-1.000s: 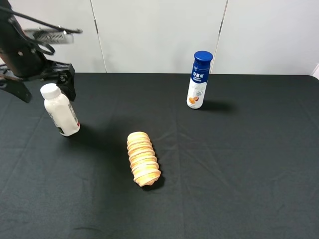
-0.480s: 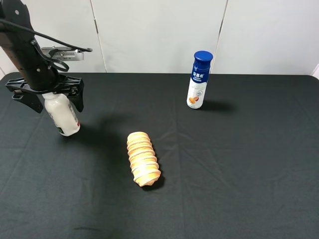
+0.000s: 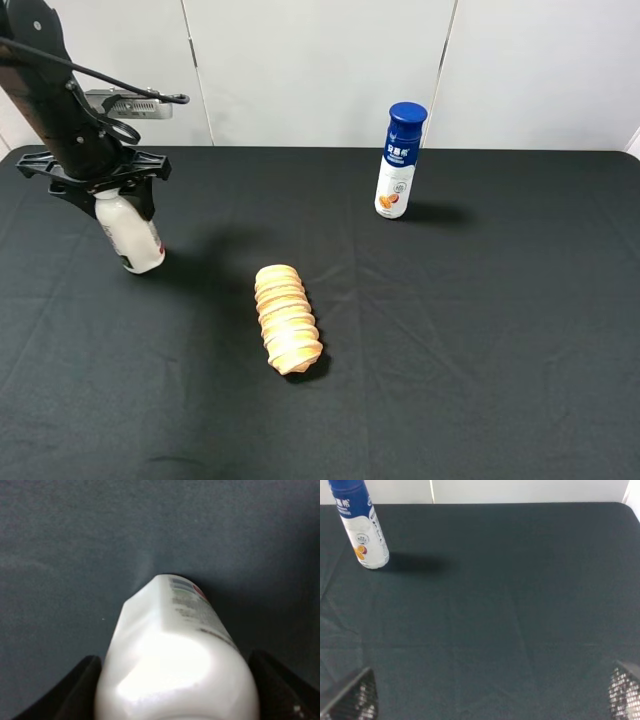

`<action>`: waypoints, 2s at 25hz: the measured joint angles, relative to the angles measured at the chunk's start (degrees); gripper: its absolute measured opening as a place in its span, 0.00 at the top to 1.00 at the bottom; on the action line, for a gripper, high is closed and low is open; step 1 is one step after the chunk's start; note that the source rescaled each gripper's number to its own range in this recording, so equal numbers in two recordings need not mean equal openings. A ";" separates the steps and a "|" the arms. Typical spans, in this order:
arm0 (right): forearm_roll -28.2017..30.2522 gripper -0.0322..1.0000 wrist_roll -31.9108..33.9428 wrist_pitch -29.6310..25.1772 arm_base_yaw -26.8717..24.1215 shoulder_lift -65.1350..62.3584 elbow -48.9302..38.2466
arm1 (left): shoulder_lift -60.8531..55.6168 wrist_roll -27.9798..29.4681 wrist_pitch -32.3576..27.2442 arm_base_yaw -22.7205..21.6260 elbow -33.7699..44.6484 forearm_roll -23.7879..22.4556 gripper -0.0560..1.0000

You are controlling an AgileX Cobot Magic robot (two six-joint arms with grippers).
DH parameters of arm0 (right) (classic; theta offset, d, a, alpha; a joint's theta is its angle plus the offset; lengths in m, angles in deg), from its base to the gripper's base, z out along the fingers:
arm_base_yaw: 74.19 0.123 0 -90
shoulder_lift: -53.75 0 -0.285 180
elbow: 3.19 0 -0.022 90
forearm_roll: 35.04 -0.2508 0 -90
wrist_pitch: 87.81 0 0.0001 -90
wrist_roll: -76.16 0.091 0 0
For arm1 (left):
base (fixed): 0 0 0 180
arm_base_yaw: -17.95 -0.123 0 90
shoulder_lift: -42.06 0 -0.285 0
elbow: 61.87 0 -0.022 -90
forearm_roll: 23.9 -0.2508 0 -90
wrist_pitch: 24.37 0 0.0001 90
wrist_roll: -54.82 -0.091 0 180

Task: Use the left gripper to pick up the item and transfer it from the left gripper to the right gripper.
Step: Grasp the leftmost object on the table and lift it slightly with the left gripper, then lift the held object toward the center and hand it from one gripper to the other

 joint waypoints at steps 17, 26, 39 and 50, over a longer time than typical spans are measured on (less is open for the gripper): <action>-0.05 0.00 0.00 0.00 0.00 0.00 0.00 | -0.45 0.05 -0.68 0.00 0.00 -2.47 0.93; -0.05 0.00 0.00 0.00 0.00 0.00 0.00 | -8.60 1.53 -8.71 0.00 -1.55 -3.14 0.93; -0.05 0.00 0.00 0.00 0.00 0.00 0.00 | -17.46 0.09 -15.13 0.00 -1.67 6.86 0.93; 0.06 0.00 0.00 0.00 0.00 0.00 0.00 | -16.18 -9.88 -13.74 0.91 -1.67 26.93 0.93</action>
